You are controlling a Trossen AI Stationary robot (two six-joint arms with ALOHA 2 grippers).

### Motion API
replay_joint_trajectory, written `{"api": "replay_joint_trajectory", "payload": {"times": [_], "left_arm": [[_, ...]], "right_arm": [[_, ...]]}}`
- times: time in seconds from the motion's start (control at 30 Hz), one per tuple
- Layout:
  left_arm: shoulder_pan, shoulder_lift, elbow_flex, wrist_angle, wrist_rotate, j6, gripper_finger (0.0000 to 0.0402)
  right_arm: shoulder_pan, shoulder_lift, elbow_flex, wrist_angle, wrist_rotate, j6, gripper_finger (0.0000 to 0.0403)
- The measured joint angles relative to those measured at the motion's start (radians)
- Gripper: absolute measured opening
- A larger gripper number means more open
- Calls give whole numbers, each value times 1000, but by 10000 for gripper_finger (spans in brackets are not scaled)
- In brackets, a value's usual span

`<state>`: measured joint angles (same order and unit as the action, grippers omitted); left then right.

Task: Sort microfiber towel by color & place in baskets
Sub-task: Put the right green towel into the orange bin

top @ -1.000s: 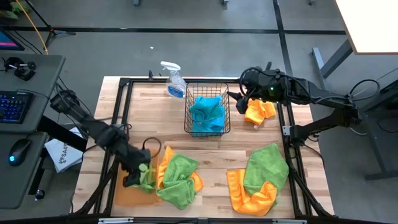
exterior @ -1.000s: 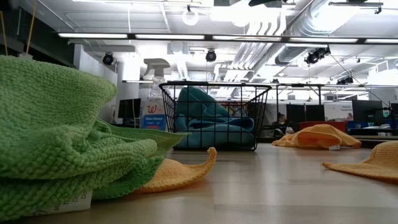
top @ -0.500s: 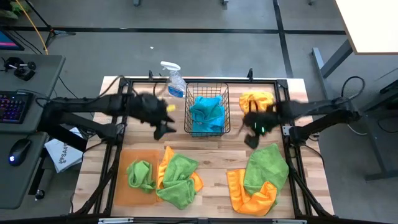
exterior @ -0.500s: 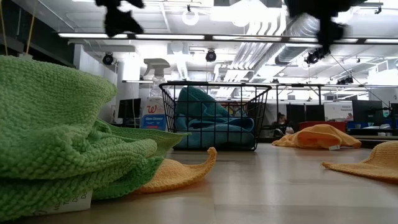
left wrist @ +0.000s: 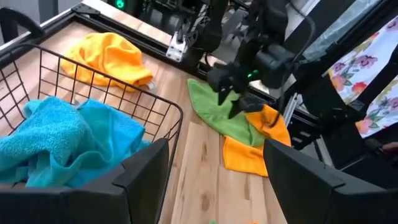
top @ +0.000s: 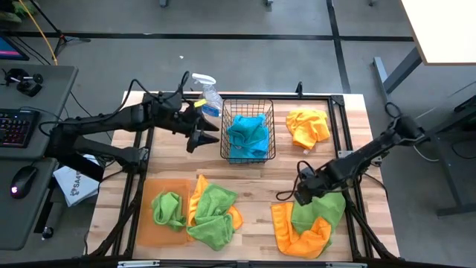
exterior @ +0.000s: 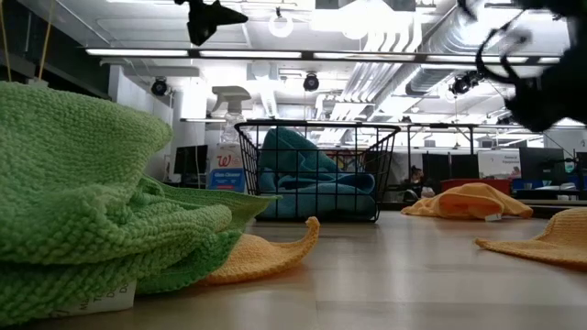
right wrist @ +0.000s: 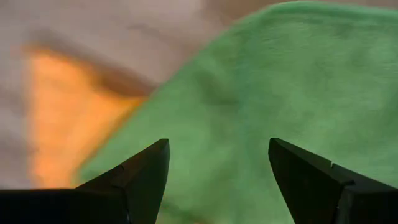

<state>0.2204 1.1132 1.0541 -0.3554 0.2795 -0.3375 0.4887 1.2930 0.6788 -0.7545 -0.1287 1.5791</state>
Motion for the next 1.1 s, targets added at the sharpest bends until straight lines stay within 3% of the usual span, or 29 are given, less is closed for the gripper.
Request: {"api": "replay_joint_trajectory", "payload": {"times": [0.37, 0.43, 0.5, 0.57, 0.63, 0.87, 1.1], "left_arm": [[-31, -8, -245, 350, 35, -268, 250], [-33, -9, -249, 420, 35, -296, 250], [-33, -9, -249, 486, 35, -322, 250], [-33, -13, -249, 546, 35, -343, 250], [-33, -17, -248, 595, 34, -347, 250], [-32, -21, -248, 596, 33, -341, 250], [-31, -20, -248, 588, 31, -307, 250]], "right_arm": [[-1, 217, 0, 13, 9, -114, 260], [1, 230, 2, 17, 15, -134, 226], [4, 228, 2, 19, 35, -143, 156], [7, 210, 1, 8, 82, -146, 60], [6, 176, 14, -27, 150, -167, 22], [-7, -25, 176, -311, 234, -283, 7], [-7, -160, 333, -349, 226, -421, 5]]}}
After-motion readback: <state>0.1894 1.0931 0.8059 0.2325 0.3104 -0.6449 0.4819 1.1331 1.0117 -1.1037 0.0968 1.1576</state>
